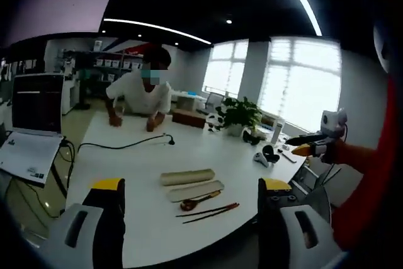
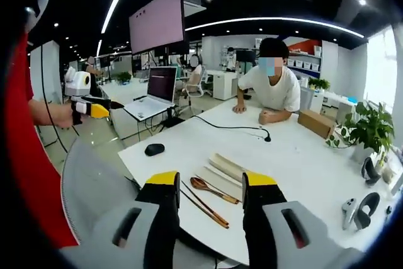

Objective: Arrange the utensils inside the cutlery case until each visible utensil rests in its matching compartment.

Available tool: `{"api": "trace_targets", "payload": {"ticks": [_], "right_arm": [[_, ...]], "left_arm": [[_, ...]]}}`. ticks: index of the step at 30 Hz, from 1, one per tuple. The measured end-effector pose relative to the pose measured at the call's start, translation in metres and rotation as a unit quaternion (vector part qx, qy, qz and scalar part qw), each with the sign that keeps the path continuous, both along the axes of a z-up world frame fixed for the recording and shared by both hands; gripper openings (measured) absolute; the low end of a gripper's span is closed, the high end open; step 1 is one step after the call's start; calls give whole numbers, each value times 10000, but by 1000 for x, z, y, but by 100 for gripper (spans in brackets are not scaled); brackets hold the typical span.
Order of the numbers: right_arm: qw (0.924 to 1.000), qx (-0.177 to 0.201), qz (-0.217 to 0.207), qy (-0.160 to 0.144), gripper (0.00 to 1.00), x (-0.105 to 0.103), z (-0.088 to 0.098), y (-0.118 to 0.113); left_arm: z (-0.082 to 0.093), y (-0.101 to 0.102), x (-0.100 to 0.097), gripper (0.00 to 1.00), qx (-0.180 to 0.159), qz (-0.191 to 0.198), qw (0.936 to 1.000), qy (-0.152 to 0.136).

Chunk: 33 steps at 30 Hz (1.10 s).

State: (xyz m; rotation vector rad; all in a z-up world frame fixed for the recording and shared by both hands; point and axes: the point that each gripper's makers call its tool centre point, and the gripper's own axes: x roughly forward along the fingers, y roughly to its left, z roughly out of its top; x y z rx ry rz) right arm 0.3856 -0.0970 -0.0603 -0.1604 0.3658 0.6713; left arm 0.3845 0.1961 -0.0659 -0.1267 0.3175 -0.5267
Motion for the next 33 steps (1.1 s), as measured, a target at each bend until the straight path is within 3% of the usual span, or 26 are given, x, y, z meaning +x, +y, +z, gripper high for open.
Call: {"api": "trace_targets", "payload": {"ticks": [3,5,7,10,12,14,17,19,22,23,27,31,33], "right_arm": [[10000,1,20,61,42,3,4,-2],[9998,-104,95,116,37,3,4,-2],[9994,-208,218,146,33,2,4,-1],[9985,-424,352,35,37,5,2,0],[9967,-644,493,54,35,5,-6,0],[9945,-870,575,5,34,6,-12,-2],[9873,-1330,844,194,35,5,-25,-4],[9865,-1292,972,273,33,3,-23,0],[9842,-1319,1138,307,17,6,-18,2],[9838,-1321,1173,312,16,7,-18,3],[9764,-1565,1453,325,24,11,-27,6],[9720,-1576,1663,511,18,17,-45,13],[9649,-1721,1829,763,15,16,-57,14]], "left_arm": [[-2,11,-2,90,205,136,9997,-4],[-4,15,-5,90,350,178,9992,10],[-17,28,-7,85,848,373,9953,264],[-15,24,-9,90,410,357,9982,251],[-20,25,-11,90,560,341,9972,355],[-21,23,-11,90,666,313,9970,258],[-22,18,-14,90,788,150,9965,222],[-20,18,-15,89,856,134,9960,199],[-17,16,-17,88,800,59,9967,133],[-16,14,-18,89,767,28,9970,116],[-3,1,-23,90,185,-198,9996,-6],[-2,2,-26,91,413,-137,9990,-26],[0,5,-28,91,578,-25,9983,-95]]}}
